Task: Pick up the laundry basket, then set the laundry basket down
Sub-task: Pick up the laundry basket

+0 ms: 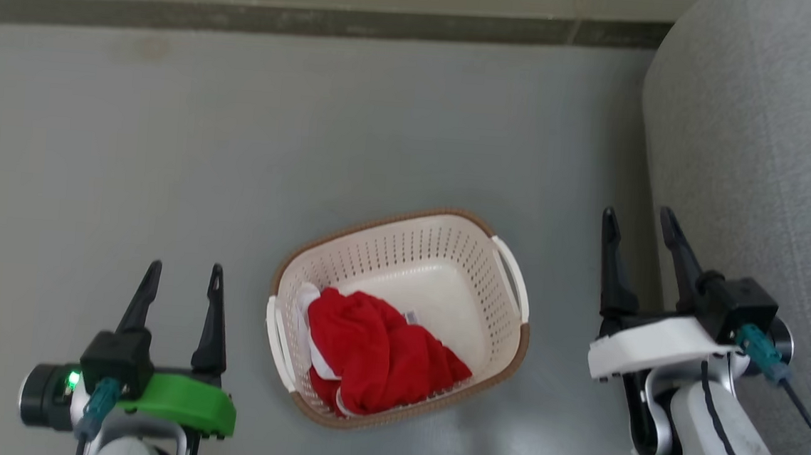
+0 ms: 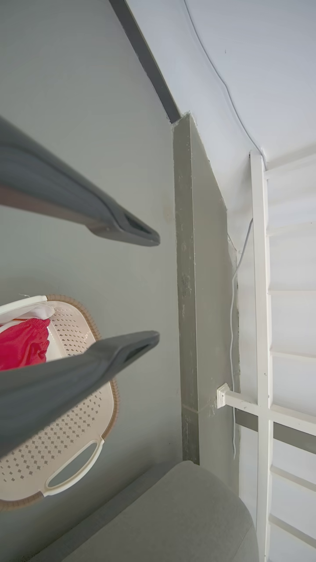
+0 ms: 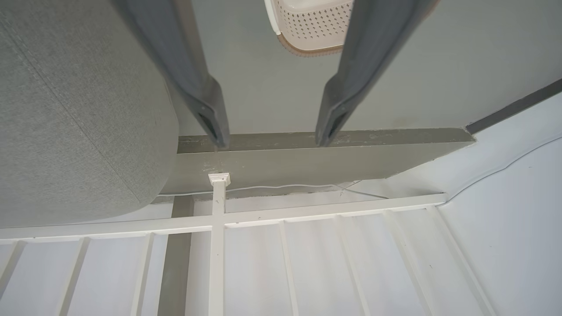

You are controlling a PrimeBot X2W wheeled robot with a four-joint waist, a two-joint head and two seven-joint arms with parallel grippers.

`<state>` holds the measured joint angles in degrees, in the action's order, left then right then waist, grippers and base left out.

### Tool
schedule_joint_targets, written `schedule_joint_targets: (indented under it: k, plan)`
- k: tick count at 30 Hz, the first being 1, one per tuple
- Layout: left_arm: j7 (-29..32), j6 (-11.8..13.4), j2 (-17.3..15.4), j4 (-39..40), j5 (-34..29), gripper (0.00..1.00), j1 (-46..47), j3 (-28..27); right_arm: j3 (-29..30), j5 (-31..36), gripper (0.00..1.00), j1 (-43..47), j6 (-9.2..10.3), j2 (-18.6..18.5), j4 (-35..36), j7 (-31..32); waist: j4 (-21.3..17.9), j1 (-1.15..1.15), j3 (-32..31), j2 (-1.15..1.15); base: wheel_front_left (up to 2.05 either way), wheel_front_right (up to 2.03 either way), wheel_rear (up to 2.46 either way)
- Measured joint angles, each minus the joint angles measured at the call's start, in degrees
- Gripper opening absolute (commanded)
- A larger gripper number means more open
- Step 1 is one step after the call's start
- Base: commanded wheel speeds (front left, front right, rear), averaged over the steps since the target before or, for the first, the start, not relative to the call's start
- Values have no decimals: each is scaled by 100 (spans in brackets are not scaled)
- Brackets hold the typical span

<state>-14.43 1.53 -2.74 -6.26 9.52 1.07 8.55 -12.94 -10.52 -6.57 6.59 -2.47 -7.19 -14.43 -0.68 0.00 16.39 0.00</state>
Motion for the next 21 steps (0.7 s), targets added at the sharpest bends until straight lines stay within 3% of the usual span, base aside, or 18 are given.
schedule_joint_targets:
  k: [21]
  plan:
    - [0, -52, 33, -1274, 279, 100, 1273, 252, 89, -3, 100, -1371, -77, -42, -12, 0, 33, 0, 1707, 0, 0, 0, 0]
